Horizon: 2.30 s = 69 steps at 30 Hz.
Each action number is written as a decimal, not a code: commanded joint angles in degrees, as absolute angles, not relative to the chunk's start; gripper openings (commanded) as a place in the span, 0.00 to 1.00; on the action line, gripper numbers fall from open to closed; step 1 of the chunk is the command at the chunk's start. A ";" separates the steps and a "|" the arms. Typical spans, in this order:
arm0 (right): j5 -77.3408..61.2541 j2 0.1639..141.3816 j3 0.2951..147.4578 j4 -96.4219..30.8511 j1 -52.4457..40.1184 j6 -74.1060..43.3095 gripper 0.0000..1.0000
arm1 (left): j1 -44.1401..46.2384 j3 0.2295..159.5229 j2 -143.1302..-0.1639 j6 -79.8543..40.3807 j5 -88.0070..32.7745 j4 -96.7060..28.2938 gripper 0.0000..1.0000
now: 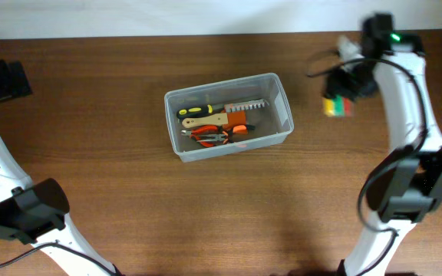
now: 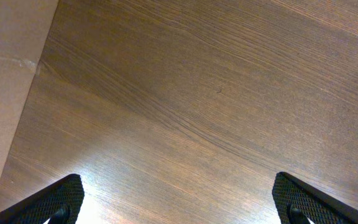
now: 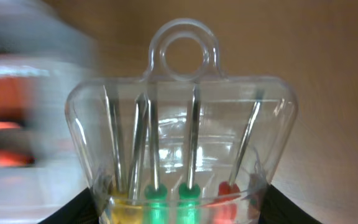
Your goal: Pack container
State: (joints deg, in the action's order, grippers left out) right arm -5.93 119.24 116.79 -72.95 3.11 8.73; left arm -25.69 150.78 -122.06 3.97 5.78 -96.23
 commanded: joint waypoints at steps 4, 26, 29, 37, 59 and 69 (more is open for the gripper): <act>-5.50 114.83 127.20 -71.81 -15.46 15.68 0.04 | -25.96 150.89 -122.63 3.44 5.34 -96.09 0.99; -5.78 132.05 122.76 -68.93 -26.76 56.21 0.61 | -25.96 150.89 -122.63 3.44 5.34 -96.09 0.99; -5.65 130.98 123.55 -68.79 -27.00 48.60 0.99 | -25.93 150.89 -122.63 3.44 5.34 -96.09 0.99; -5.76 125.54 130.08 -74.48 -24.60 30.57 0.99 | -25.96 150.89 -122.63 3.44 5.34 -96.09 0.99; -5.85 99.74 161.12 -87.85 -31.22 16.73 0.99 | -25.96 150.89 -122.63 3.44 5.34 -96.09 0.99; 9.72 85.69 161.12 -90.32 -31.00 10.90 0.99 | -25.93 150.89 -122.63 3.44 5.34 -96.09 0.99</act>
State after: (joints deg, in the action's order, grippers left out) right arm 2.74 92.20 160.79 -89.76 -30.96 15.22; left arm -25.69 150.78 -122.06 3.97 5.78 -96.20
